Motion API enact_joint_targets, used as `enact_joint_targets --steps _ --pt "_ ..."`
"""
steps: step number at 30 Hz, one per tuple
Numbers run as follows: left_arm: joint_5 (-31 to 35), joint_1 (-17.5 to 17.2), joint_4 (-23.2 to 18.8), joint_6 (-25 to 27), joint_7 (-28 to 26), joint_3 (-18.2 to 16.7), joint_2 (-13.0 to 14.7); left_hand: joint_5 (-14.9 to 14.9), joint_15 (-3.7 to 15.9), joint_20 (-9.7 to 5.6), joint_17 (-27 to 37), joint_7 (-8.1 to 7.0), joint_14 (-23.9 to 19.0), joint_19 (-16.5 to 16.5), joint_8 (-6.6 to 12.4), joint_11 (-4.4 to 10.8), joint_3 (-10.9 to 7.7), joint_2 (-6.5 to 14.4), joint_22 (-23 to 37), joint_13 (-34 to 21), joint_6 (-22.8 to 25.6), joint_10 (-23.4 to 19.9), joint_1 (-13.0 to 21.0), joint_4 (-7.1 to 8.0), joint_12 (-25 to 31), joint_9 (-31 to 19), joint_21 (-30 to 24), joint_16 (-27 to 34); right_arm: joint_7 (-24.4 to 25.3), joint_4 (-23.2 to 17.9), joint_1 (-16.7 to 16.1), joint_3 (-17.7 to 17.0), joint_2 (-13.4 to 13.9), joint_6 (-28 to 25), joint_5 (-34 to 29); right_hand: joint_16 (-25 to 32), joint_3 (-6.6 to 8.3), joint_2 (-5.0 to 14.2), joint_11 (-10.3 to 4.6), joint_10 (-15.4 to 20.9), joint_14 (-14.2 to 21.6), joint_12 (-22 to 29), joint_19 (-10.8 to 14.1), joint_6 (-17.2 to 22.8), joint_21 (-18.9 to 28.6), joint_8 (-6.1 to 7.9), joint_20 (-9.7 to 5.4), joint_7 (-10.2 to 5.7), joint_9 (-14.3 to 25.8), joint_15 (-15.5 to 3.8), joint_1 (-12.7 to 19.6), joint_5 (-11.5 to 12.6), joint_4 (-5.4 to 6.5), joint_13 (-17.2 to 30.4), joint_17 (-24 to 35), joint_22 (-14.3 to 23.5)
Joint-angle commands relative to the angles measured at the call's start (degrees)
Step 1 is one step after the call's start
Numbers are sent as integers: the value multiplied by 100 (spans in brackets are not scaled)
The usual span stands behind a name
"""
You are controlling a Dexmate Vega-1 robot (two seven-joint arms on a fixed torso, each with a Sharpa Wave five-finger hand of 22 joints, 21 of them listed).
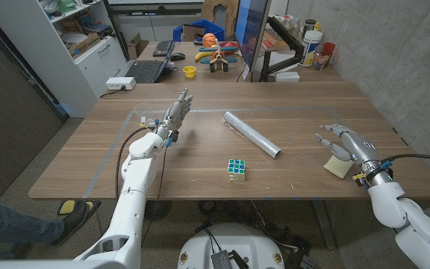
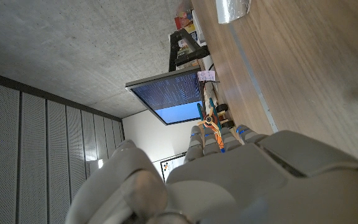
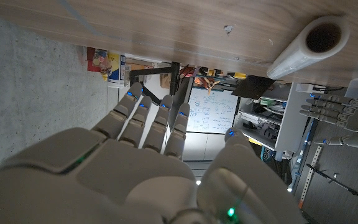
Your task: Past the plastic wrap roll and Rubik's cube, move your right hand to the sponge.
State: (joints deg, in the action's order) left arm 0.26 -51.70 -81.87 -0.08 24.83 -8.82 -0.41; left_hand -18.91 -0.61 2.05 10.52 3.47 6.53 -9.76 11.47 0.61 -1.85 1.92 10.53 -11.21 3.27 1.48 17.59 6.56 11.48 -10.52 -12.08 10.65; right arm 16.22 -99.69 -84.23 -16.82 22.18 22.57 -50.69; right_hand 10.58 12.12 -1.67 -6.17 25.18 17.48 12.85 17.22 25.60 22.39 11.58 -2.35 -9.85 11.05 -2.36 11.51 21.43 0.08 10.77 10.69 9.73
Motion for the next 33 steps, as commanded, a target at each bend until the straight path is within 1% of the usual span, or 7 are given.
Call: enact_joint_targets --steps 1,10,11,21,26,27,33 --pt "9 55 85 -26 -5 13 -5 -20 -22 -2 17 -8 37 -51 6 8 21 46 18 -3 70 43 30 11 41 -29 9 17 0 -35 -62 31 100 -123 -135 -3 -7 19 -31 -13 3 -8 -49 32 -38 34 -31 -44 18 -397 -8 42 -37 22 4 23" --pt "23 68 100 -32 -24 10 -5 -19 -20 4 17 -4 38 -54 4 13 30 50 18 -3 65 47 31 10 40 -29 10 17 59 -47 -115 56 134 -226 -219 -2 -9 18 -46 4 -16 1 -83 32 -86 29 -18 -75 17 -393 -3 64 -46 23 2 24" --pt "27 67 94 -26 -30 10 -5 -19 -20 5 17 -2 38 -54 3 11 31 51 19 -3 64 46 32 10 40 -29 10 17 61 -50 -122 58 137 -238 -223 -1 -8 21 -90 4 -19 1 -84 32 -95 27 -16 -84 17 -391 0 70 -49 23 2 24" --pt "87 29 -79 104 -36 34 24 -19 -22 13 17 -3 47 -65 4 20 43 57 19 -3 67 50 34 10 40 -29 13 15 19 -88 -196 89 116 -369 -216 -1 -7 22 -43 8 -40 5 -117 33 -145 23 2 -91 16 -377 10 93 -61 24 1 26" --pt "83 19 -122 118 -45 22 20 -18 -23 11 17 2 55 -75 4 23 48 59 19 -3 67 52 34 9 39 -29 17 13 20 -95 -229 119 122 -428 -248 -5 -7 22 -55 -27 -64 -9 -159 25 -181 17 25 -97 15 -358 14 105 -68 25 1 28" --pt "84 18 -126 127 -40 23 23 -18 -23 7 17 2 56 -76 3 21 49 59 19 -3 64 53 35 9 39 -29 17 12 27 -100 -235 121 118 -445 -256 -3 -7 22 -78 -36 -64 -12 -159 25 -187 17 26 -99 15 -356 16 109 -70 25 0 28" --pt "87 34 -106 131 -23 32 27 -18 -26 10 17 0 62 -85 -1 26 57 63 20 -3 54 50 36 9 40 -29 20 12 41 -138 -284 126 122 -518 -289 -7 -8 22 -66 -47 -85 -14 -183 25 -213 15 34 -106 15 -329 19 119 -76 26 0 30"
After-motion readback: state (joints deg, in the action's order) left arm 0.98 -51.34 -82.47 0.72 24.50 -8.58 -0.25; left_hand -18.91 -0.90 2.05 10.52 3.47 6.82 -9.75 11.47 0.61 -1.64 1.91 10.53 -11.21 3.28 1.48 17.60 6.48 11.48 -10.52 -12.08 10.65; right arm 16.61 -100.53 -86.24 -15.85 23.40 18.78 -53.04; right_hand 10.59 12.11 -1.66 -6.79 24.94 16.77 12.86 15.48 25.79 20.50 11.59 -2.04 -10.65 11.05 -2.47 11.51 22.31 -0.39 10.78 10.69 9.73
